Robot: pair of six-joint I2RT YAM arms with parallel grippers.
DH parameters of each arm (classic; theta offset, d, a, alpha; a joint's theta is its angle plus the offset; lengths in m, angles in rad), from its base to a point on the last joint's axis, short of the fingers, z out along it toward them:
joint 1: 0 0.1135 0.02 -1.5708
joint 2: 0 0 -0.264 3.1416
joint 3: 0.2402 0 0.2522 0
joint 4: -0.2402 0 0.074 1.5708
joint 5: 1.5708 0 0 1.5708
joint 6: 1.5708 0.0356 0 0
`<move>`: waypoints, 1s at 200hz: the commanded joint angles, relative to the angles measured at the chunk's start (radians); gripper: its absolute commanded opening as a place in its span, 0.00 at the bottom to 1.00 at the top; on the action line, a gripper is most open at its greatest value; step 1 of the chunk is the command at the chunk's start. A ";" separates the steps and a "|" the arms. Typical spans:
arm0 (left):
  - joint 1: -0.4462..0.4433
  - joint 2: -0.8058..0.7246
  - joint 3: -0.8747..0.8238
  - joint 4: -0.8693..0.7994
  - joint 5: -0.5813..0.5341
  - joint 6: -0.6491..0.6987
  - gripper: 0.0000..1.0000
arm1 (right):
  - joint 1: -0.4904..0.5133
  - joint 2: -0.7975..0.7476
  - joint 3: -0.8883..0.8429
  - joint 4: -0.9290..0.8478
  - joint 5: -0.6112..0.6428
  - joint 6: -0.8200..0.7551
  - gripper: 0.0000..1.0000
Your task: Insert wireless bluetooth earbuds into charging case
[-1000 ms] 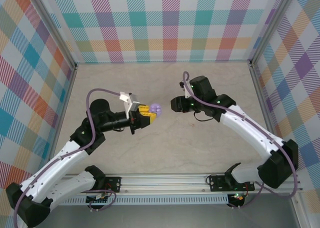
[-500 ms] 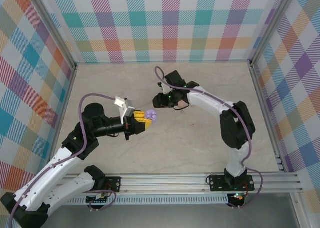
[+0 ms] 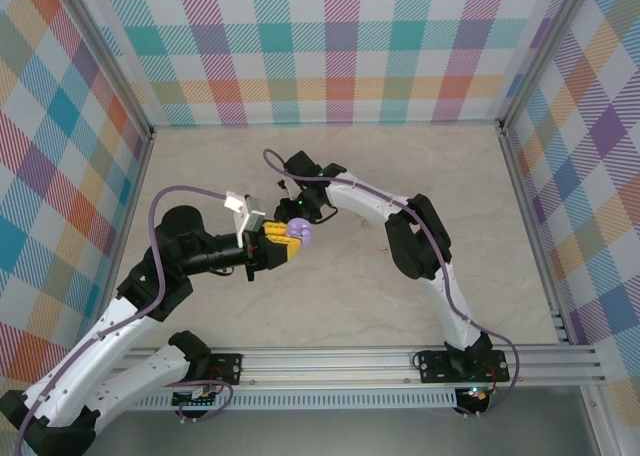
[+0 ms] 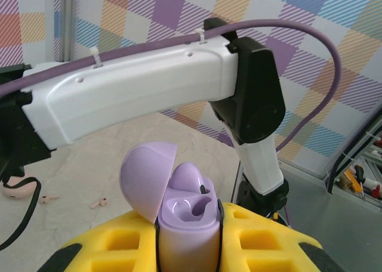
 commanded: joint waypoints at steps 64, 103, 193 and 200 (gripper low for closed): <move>-0.008 -0.021 0.029 0.011 0.020 -0.017 0.08 | 0.066 0.112 0.141 -0.198 0.167 0.000 0.39; -0.008 -0.018 0.022 0.022 0.021 -0.024 0.08 | 0.082 0.144 0.173 -0.258 0.236 -0.010 0.38; -0.009 -0.006 0.016 0.040 0.023 -0.034 0.08 | 0.039 0.040 0.026 -0.283 0.351 -0.064 0.26; -0.008 -0.006 0.016 0.040 0.022 -0.033 0.08 | 0.033 0.032 0.011 -0.281 0.357 -0.068 0.25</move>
